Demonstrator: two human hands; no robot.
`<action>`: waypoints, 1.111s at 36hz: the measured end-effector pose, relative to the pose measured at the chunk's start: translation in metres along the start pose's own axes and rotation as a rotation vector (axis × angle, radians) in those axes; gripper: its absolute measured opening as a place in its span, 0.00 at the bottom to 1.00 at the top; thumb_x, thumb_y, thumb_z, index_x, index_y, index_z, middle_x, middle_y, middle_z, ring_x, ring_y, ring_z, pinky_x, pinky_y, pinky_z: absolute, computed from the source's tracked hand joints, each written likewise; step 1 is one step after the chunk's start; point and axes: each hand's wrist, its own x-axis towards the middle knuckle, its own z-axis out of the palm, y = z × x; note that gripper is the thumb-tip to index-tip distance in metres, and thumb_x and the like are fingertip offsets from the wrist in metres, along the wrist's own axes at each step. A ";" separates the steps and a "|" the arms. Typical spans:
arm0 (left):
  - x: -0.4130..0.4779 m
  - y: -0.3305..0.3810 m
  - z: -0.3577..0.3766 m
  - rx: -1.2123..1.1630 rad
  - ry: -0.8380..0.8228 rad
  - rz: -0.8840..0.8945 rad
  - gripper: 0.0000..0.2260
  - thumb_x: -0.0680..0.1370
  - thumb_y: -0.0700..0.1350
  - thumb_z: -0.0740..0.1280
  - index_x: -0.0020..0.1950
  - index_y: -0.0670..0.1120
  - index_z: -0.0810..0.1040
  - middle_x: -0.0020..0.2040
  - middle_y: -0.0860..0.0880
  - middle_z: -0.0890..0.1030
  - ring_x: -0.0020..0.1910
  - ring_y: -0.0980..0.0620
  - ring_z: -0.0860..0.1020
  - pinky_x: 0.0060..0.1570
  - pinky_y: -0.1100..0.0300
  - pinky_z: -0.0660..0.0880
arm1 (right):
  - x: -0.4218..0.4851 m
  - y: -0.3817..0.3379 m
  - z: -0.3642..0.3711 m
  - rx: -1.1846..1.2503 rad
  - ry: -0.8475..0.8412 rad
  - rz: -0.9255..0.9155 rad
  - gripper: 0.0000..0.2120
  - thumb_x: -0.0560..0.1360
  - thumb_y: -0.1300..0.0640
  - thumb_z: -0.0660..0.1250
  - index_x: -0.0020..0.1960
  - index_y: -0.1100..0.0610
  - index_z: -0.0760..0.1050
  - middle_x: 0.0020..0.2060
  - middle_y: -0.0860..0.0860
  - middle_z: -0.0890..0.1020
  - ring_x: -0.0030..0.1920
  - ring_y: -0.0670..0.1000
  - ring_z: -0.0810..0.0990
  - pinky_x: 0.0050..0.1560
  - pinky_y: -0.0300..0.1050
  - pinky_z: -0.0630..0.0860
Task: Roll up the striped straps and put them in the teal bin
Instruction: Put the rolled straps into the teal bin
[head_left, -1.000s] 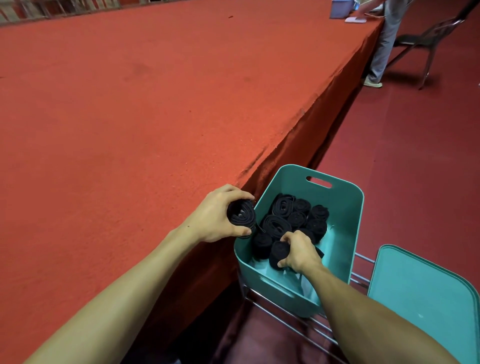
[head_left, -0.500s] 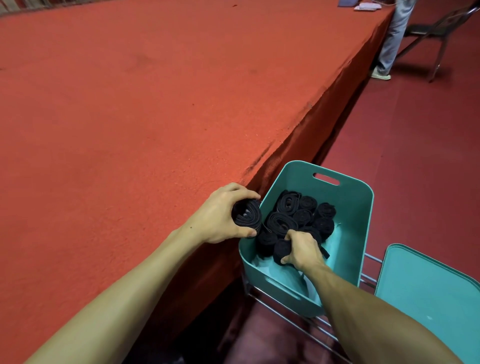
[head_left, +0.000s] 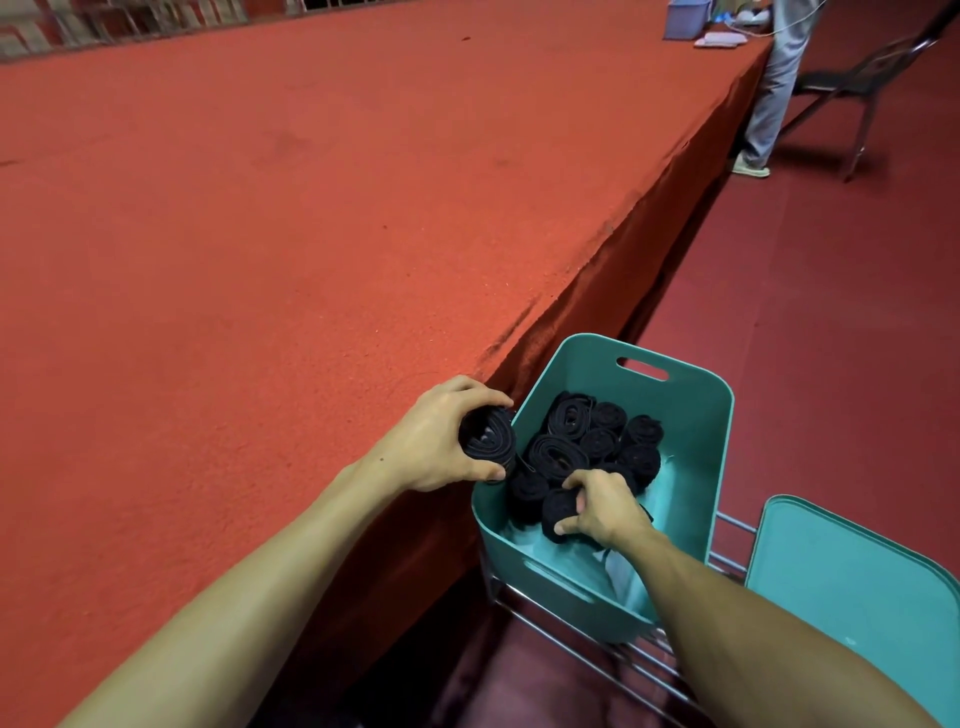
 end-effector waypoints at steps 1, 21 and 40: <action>0.000 0.001 -0.001 0.001 0.000 -0.003 0.33 0.65 0.49 0.81 0.68 0.52 0.76 0.63 0.52 0.73 0.63 0.54 0.73 0.65 0.62 0.68 | -0.001 -0.001 -0.002 0.010 0.001 0.001 0.31 0.65 0.55 0.83 0.65 0.56 0.76 0.38 0.48 0.78 0.37 0.45 0.77 0.44 0.41 0.73; 0.005 0.027 0.001 -0.100 0.115 0.018 0.32 0.60 0.49 0.85 0.62 0.54 0.80 0.53 0.52 0.69 0.51 0.68 0.69 0.49 0.80 0.63 | -0.052 -0.083 -0.090 0.517 0.036 -0.574 0.36 0.56 0.50 0.85 0.61 0.36 0.78 0.59 0.47 0.80 0.49 0.46 0.81 0.50 0.44 0.82; 0.004 0.013 0.027 -0.179 0.130 0.072 0.34 0.59 0.50 0.79 0.62 0.55 0.70 0.61 0.50 0.67 0.64 0.62 0.69 0.62 0.73 0.65 | -0.046 -0.067 -0.077 0.505 0.043 -0.527 0.34 0.61 0.60 0.84 0.64 0.48 0.79 0.58 0.49 0.83 0.56 0.42 0.81 0.58 0.45 0.80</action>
